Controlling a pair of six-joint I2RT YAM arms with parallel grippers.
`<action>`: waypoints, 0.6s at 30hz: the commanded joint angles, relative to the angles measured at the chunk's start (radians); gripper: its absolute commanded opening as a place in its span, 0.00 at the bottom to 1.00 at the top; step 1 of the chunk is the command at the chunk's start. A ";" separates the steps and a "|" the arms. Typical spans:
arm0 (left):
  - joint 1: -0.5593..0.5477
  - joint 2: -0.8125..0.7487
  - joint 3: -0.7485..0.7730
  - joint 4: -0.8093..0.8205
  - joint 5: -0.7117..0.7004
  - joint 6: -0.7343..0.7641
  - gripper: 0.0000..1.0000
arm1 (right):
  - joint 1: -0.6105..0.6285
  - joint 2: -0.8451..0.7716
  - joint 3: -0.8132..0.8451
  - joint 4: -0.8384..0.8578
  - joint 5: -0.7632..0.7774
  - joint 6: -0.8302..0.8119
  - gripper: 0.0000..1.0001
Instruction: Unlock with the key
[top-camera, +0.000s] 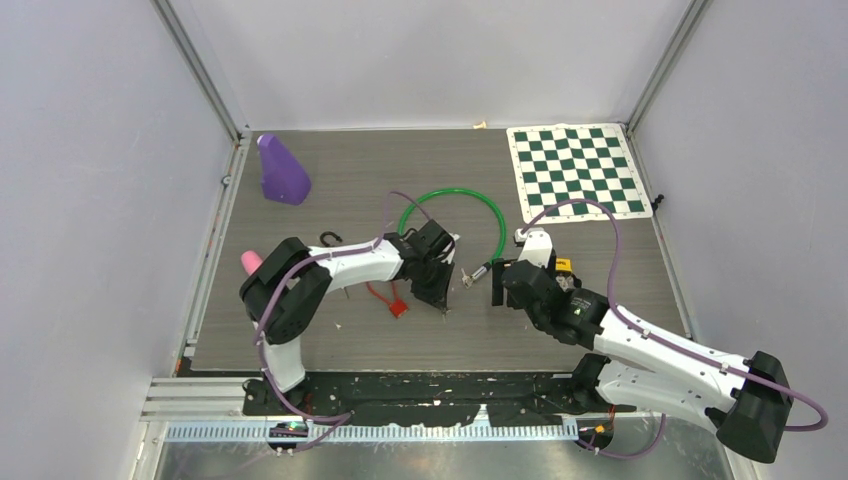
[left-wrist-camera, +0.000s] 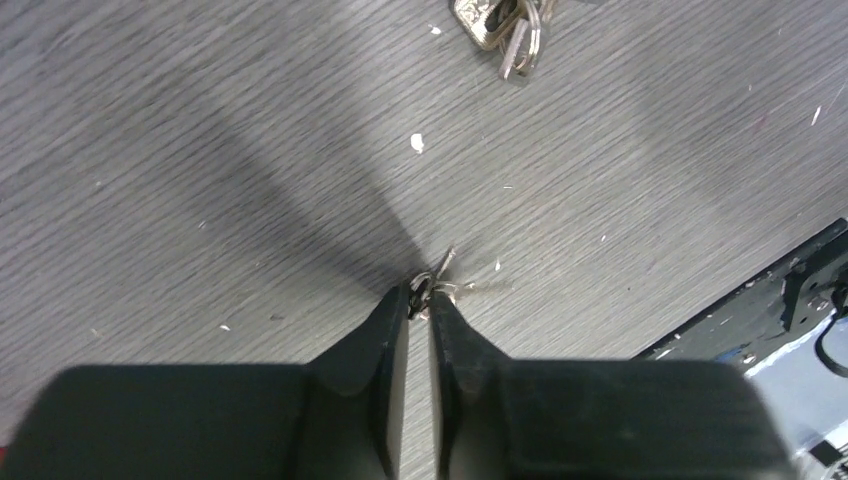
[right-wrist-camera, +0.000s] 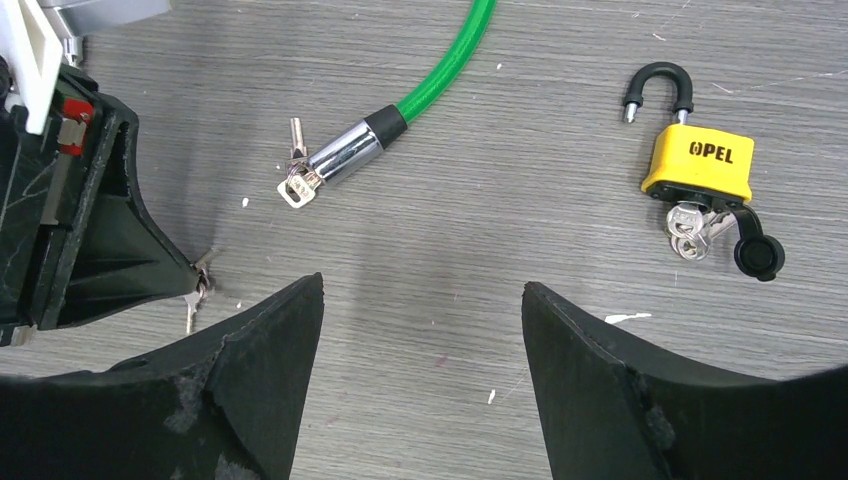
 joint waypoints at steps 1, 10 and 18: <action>-0.014 0.002 0.003 0.030 0.008 0.027 0.07 | 0.002 -0.015 0.001 0.034 0.000 0.020 0.79; -0.015 -0.267 -0.124 0.125 -0.118 0.137 0.00 | 0.002 -0.082 -0.050 0.162 -0.078 -0.012 0.79; -0.015 -0.581 -0.340 0.420 -0.101 0.238 0.00 | 0.004 -0.264 -0.230 0.539 -0.289 -0.145 0.76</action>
